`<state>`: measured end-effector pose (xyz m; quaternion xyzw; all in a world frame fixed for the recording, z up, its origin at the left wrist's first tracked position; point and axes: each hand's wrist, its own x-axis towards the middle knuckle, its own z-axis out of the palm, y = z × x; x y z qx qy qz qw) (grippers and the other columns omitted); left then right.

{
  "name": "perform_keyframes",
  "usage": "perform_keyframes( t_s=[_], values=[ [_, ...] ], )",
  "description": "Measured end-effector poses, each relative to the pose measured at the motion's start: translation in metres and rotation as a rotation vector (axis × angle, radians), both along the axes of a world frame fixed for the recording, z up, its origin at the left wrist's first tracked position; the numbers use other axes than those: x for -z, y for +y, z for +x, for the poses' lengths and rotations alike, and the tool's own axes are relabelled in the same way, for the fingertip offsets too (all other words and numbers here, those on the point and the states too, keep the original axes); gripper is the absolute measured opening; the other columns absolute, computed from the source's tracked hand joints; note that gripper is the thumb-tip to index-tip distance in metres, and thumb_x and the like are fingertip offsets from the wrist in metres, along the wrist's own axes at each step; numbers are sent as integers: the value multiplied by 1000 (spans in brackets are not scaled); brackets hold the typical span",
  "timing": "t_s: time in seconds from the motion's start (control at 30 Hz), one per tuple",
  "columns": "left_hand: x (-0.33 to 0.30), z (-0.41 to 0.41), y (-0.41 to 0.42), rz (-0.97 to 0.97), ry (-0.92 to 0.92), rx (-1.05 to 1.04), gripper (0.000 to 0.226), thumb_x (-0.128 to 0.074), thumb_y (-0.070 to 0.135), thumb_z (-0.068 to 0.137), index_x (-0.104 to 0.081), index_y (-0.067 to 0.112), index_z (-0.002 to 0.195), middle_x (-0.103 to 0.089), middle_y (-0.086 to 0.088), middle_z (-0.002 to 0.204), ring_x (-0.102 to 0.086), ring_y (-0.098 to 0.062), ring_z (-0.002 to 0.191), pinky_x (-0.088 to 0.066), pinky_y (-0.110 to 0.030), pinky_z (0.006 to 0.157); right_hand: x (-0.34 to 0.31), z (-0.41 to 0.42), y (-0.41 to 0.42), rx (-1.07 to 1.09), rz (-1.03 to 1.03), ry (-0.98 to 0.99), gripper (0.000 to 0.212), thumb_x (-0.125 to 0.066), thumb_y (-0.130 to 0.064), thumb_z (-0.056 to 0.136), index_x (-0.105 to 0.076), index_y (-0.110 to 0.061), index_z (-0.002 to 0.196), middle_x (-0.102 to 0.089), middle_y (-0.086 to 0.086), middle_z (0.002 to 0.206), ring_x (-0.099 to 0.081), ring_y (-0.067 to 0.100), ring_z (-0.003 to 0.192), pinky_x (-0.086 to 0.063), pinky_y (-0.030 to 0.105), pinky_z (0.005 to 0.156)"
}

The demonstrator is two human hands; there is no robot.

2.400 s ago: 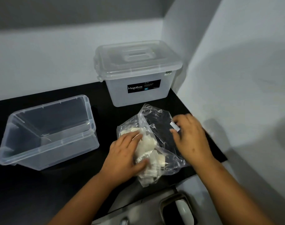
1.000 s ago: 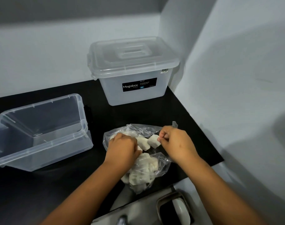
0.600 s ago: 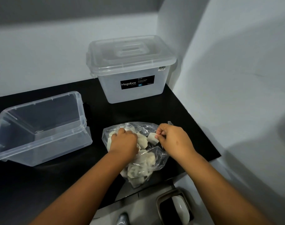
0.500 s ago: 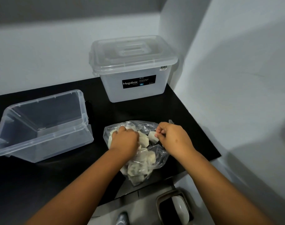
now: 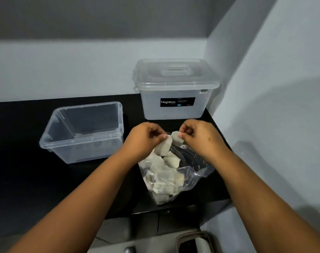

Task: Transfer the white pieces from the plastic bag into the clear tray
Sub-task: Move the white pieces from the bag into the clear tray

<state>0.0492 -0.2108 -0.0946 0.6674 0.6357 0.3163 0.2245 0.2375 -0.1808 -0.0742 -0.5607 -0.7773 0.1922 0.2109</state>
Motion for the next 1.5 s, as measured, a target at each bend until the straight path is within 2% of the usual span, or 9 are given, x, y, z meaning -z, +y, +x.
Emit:
perform_keyframes(
  t_s=[0.13, 0.33, 0.63, 0.73, 0.87, 1.07, 1.17, 1.3, 1.5],
  values=[
    [-34, -35, -3, 18, -27, -68, 12, -71, 30, 85, -74, 19, 90, -66, 14, 74, -59, 5, 67, -47, -13, 63, -27, -28, 13, -119, 22, -23, 5, -68, -28, 88, -67, -24, 87, -66, -10, 79, -60, 6, 70, -48, 26, 64],
    [-63, -124, 3, -33, 38, -165, 8, -69, 25, 86, -70, 17, 88, -69, -1, 82, -67, -20, 78, -58, -43, 78, -53, -97, 37, -243, 55, -34, 5, -70, -28, 85, -69, -23, 86, -63, -9, 78, -57, 10, 72, -44, 25, 62],
    [-41, -234, 40, -296, 210, -157, 4, -70, 24, 84, -66, 24, 84, -68, 4, 82, -64, -12, 77, -56, -31, 72, -34, -231, 76, -396, 40, -205, 6, -68, -23, 87, -67, -19, 91, -67, -1, 86, -63, 19, 82, -53, 33, 74],
    [-22, -243, 55, -362, 299, -82, 6, -68, 21, 85, -64, 23, 89, -63, 8, 81, -59, -8, 74, -44, -18, 61, -10, -261, 85, -428, -4, -411, 5, -64, -20, 88, -66, -21, 93, -68, 1, 93, -63, 22, 87, -51, 33, 72],
    [3, -248, 73, -424, 369, 2, 8, -66, 13, 85, -66, 15, 93, -66, -1, 89, -61, -16, 84, -51, -27, 77, 12, -276, 91, -453, 90, -615, 13, -61, -16, 87, -68, -23, 96, -68, 2, 98, -61, 23, 94, -40, 29, 68],
    [22, -246, 88, -464, 388, 44, 11, -63, 8, 84, -68, 11, 93, -66, -7, 94, -60, -21, 84, -48, -30, 76, 22, -292, 88, -491, 154, -874, 19, -55, -7, 87, -65, -18, 99, -67, 5, 91, -53, 23, 80, -34, 33, 69],
    [28, -246, 92, -482, 384, 34, 13, -62, 8, 85, -69, 9, 96, -68, -10, 99, -60, -22, 87, -50, -32, 81, 26, -297, 88, -469, 157, -952, 20, -55, -6, 88, -67, -14, 102, -67, 8, 91, -60, 26, 84, -40, 33, 67],
    [36, -246, 98, -494, 378, 15, 16, -62, 8, 86, -68, 7, 100, -65, -9, 97, -61, -22, 89, -48, -30, 78, 25, -304, 85, -433, 143, -1046, 16, -58, -5, 88, -67, -11, 99, -69, 9, 96, -62, 27, 92, -47, 38, 83],
    [45, -243, 104, -509, 406, 1, 19, -64, 9, 85, -67, 5, 103, -67, -11, 104, -64, -24, 95, -50, -29, 76, 14, -310, 84, -363, 40, -1045, 14, -58, -5, 89, -66, -6, 101, -67, 11, 106, -61, 28, 101, -48, 35, 81]
  ],
)
